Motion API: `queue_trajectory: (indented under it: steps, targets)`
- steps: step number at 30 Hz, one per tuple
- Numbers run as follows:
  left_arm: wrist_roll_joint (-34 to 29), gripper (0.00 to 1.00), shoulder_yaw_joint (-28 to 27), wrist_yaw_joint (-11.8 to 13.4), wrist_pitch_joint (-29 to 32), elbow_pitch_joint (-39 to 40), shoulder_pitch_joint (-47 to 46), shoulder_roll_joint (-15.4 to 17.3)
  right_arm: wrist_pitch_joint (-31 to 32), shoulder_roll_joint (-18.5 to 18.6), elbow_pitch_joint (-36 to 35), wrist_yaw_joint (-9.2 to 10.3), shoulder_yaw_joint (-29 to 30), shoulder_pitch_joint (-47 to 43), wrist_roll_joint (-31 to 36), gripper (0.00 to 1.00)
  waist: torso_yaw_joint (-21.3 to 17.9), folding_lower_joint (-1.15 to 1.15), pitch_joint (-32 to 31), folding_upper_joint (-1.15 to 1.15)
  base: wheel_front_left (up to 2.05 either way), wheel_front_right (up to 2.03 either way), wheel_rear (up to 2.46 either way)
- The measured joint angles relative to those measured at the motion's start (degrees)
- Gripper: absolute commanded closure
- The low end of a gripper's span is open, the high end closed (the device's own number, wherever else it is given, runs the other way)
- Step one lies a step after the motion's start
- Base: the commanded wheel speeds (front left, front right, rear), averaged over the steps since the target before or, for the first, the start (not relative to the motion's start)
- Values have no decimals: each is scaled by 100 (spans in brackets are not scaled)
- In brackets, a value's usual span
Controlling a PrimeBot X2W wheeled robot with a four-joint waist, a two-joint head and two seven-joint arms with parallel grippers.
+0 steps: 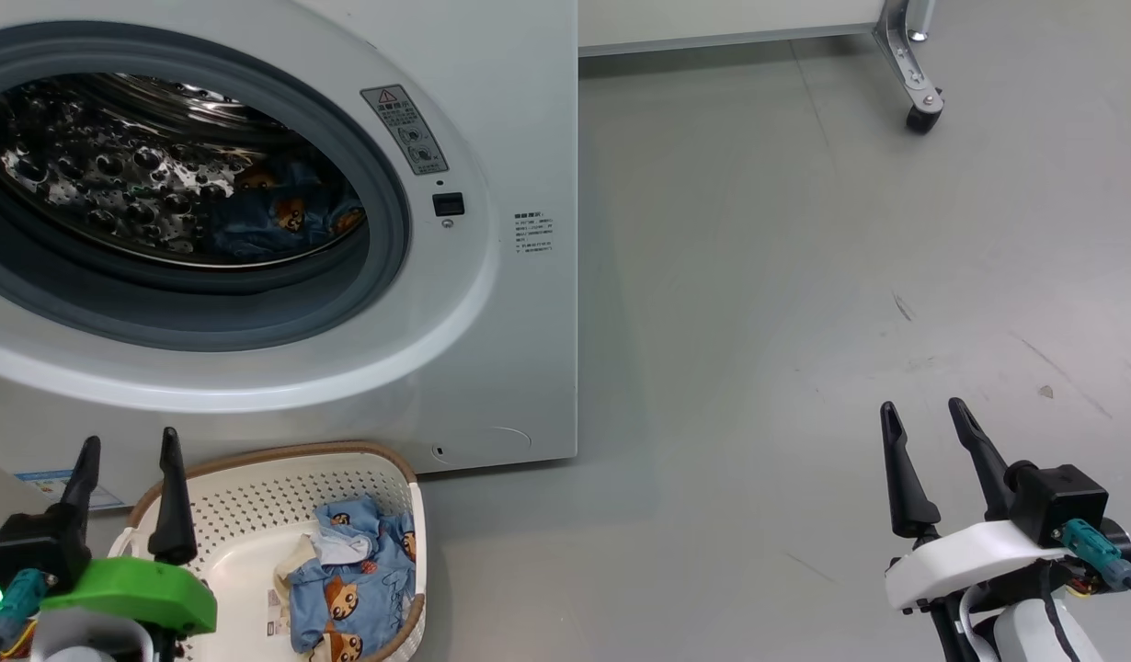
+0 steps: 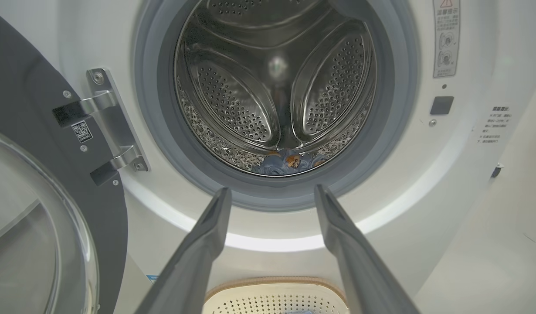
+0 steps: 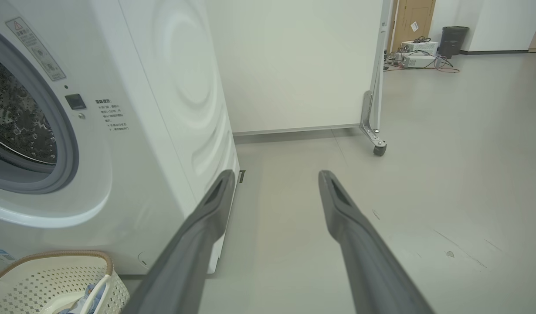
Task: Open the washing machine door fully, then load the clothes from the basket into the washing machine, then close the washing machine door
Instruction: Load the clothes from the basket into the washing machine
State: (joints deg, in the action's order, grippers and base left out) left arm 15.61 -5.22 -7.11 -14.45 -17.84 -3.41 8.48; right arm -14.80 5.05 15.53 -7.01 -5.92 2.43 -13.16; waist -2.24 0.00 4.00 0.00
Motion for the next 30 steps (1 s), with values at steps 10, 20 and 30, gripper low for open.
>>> queue_trajectory:
  steps: [10,20,30]
  targets:
    - [-199,0,53,0,0,348,616,-76,1,-4,-108,0,2,-93,-1,0,118,0,-80,0,0,0,0]
    - [-272,0,21,0,0,602,781,-220,1,-4,-177,0,0,-166,-1,0,148,0,-53,0,0,0,0]
    - [-298,0,-3,0,0,765,872,-310,1,-4,-249,0,5,-179,-2,0,154,0,57,0,0,0,0]
